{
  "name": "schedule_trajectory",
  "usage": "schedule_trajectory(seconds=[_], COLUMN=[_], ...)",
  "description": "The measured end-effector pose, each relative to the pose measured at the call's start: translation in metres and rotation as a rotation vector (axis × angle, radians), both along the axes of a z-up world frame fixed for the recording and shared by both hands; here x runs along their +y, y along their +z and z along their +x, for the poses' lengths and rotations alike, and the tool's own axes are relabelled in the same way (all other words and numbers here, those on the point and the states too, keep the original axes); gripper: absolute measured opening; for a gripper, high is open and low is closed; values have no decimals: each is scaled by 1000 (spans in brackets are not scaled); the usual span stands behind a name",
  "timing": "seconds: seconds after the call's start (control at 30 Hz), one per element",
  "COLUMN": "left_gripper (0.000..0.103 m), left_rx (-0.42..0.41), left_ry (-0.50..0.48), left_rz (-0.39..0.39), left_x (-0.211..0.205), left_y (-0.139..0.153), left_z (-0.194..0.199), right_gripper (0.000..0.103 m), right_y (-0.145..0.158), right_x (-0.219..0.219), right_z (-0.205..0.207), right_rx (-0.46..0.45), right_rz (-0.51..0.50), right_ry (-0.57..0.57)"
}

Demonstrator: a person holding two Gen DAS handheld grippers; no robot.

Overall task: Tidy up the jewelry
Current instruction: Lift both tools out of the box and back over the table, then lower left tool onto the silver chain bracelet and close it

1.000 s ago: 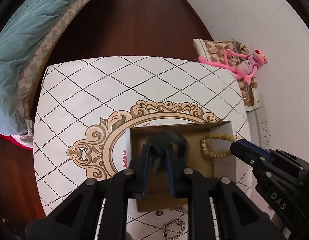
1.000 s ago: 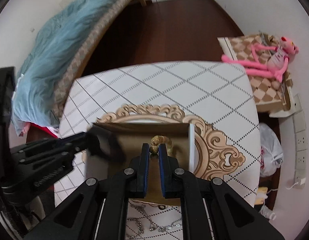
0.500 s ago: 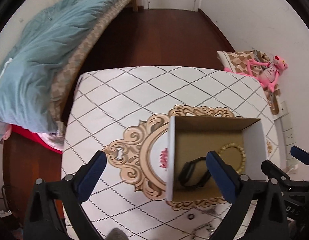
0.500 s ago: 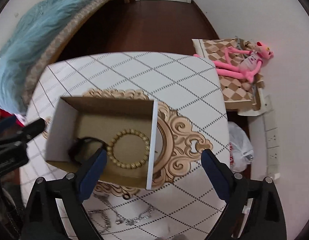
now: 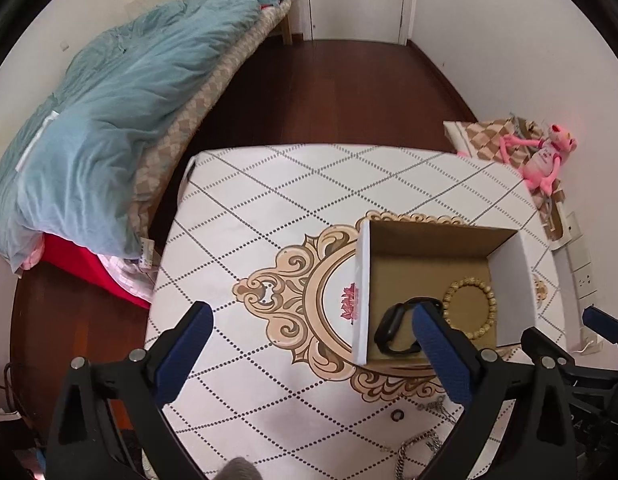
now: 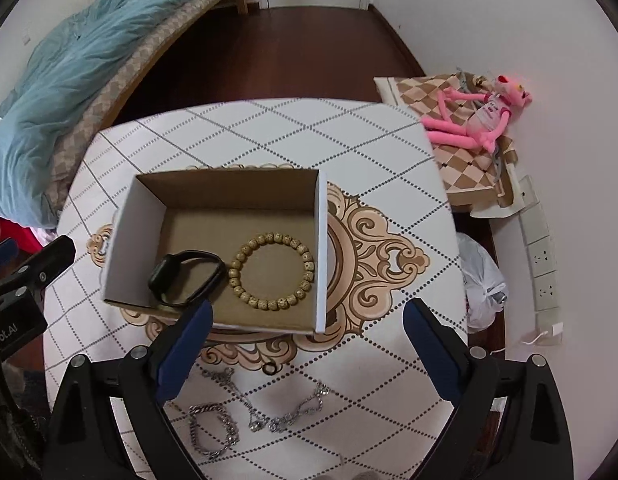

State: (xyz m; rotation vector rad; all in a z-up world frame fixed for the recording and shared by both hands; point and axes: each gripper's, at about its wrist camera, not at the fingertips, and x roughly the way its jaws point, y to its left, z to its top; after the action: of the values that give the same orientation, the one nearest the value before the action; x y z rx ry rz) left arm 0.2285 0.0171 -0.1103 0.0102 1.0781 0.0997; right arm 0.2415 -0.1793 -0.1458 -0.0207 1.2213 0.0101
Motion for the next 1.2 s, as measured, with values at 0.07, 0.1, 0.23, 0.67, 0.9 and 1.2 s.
schedule_trajectory(seconds=[0.07, 0.1, 0.23, 0.67, 0.9, 1.2], left_gripper=[102, 102, 102, 102, 102, 101], left_rx=[-21, -32, -67, -108, -44, 115], left_ry=[3, 6, -1, -7, 22, -2], left_rz=[-5, -3, 3, 0, -2, -17], left_x=[0, 1, 0, 6, 11, -8], left_y=[10, 16, 36, 70, 32, -60], left_z=[-8, -13, -33, -87, -101, -110], right_gripper=[97, 97, 97, 97, 97, 73], right_y=[11, 19, 43, 93, 57, -43], right_x=[2, 3, 3, 5, -2, -35], right_z=[-7, -13, -31, -86, -105, -119], right_rx=[-21, -41, -96, -178, -108, 65], right_rz=[2, -6, -12, 39, 61, 137], right_ry=[-3, -5, -14, -18, -45, -131])
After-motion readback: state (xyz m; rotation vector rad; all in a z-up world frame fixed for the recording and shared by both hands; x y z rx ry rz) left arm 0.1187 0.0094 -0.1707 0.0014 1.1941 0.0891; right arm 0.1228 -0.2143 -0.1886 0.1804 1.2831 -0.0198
